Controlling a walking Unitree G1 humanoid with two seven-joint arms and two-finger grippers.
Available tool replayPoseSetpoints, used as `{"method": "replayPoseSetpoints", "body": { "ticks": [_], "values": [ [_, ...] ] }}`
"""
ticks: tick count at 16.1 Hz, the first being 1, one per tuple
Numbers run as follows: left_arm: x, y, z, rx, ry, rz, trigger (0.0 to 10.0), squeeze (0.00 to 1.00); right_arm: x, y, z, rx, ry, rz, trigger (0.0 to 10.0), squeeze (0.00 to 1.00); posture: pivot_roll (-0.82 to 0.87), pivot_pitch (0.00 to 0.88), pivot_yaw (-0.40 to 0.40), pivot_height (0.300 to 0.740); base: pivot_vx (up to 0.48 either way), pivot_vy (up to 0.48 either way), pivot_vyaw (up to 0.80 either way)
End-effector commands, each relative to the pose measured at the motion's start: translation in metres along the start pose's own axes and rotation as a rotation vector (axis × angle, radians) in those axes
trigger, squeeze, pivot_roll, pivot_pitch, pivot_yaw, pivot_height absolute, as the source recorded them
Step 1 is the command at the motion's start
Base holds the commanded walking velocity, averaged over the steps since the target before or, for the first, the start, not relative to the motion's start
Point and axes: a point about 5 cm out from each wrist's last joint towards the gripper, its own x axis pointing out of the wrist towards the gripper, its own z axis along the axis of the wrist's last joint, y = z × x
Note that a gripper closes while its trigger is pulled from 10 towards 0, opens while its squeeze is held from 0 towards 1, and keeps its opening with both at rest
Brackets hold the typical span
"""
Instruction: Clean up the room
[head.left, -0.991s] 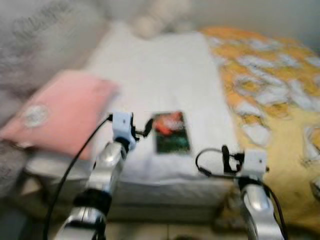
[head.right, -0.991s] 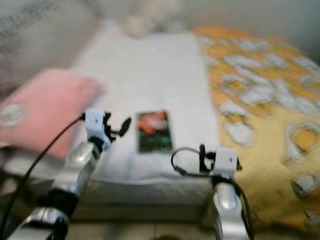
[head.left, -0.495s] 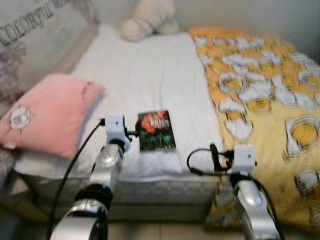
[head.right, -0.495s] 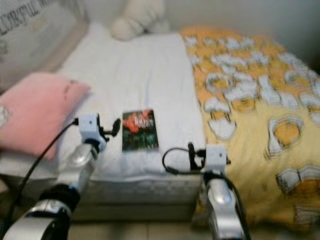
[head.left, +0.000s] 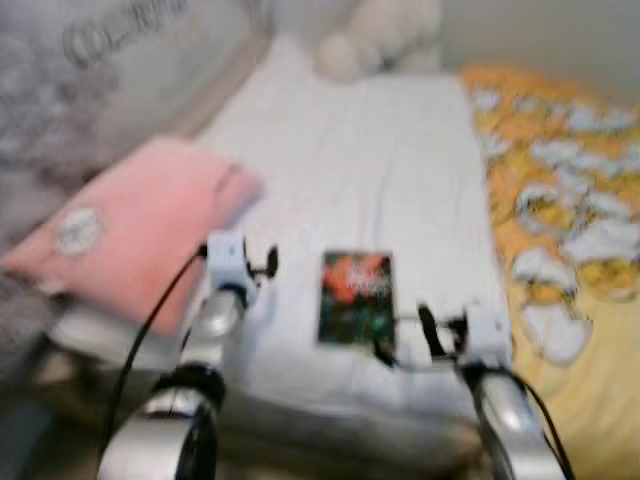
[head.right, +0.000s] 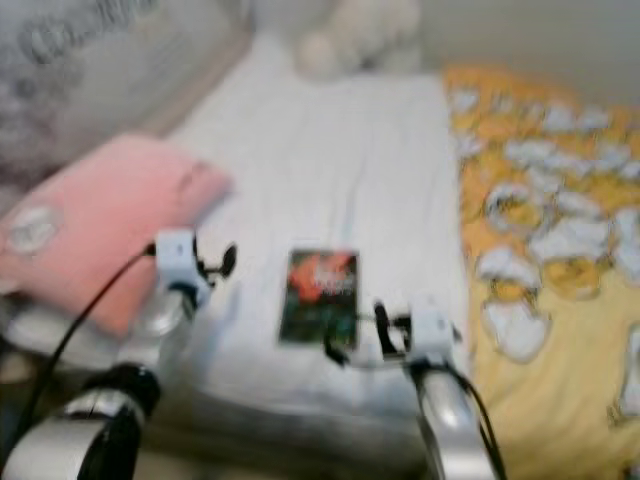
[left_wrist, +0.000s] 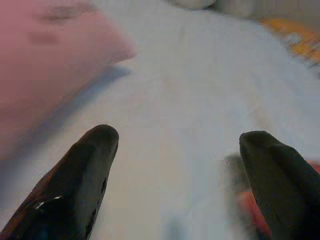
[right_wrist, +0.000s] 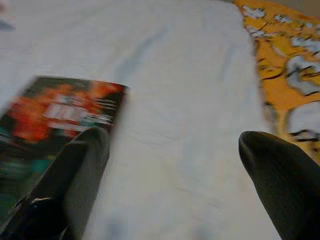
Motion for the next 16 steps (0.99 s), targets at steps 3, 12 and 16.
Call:
{"method": "replayPoseSetpoints", "body": {
  "ticks": [3,12,16],
  "values": [
    [-0.002,-0.027,-0.015,-0.057,0.047,-0.098,10.0,0.00,-0.012,-0.020,0.009,-0.052,-0.024,-0.026,10.0,0.00,-0.06,0.001,-0.167,0.740,0.000,0.000,0.00],
    [-0.047,-0.100,-0.069,0.122,0.050,-0.271,10.0,0.00,-0.046,-0.015,-0.024,0.170,0.095,-0.117,10.0,0.00,-0.05,0.176,-0.076,0.740,0.000,0.000,0.00],
    [-0.046,-0.056,-0.060,0.147,-0.033,-0.092,10.0,0.00,-0.052,-0.001,-0.027,0.164,0.099,-0.089,10.0,0.00,-0.05,0.204,-0.043,0.740,0.000,0.000,0.00]
  ]
}}
